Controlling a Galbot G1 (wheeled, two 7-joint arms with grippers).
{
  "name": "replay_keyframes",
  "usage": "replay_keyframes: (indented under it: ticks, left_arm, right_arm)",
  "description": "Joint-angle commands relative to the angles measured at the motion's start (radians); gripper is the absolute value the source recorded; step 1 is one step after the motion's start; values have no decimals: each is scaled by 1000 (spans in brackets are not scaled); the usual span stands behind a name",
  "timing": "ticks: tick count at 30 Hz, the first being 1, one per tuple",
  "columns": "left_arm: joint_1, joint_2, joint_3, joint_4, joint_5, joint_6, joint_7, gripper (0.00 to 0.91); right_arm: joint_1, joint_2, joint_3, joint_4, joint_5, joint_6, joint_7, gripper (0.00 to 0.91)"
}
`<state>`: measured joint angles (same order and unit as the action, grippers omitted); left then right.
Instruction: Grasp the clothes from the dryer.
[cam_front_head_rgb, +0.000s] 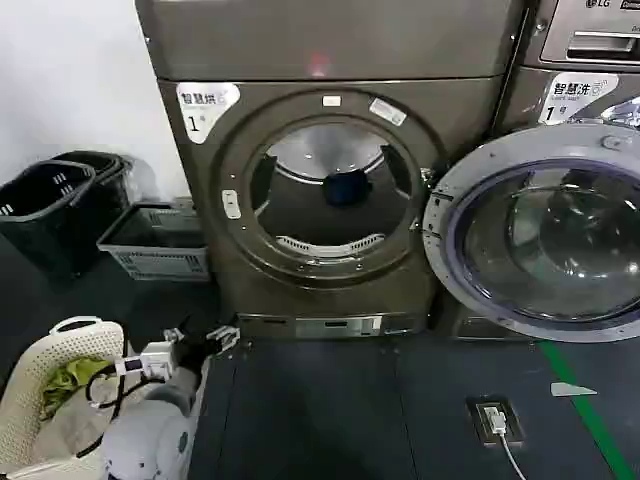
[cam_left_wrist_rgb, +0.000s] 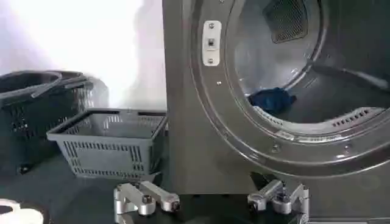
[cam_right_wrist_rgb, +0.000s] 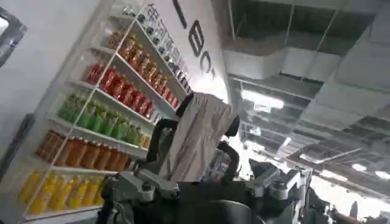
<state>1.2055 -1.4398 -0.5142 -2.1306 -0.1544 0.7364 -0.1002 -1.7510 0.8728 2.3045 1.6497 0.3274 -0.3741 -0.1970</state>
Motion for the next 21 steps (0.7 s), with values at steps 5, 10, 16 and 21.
replay_keyframes:
  ticks: [5, 10, 16, 21]
  left_arm:
    - [13, -2, 0, -12, 13, 49, 4, 907]
    - [19, -5, 2, -16, 21, 49, 7, 907]
    - [24, -7, 1, -15, 26, 49, 10, 907]
    - [24, -4, -4, -15, 27, 49, 14, 907]
  right_arm:
    - [0, 0, -8, -23, 63, 62, 22, 907]
    - [-1, 0, -9, -28, 76, 56, 31, 907]
    - [-3, -1, -9, -34, 84, 55, 37, 907]
    - [3, 5, -11, -35, 83, 56, 38, 907]
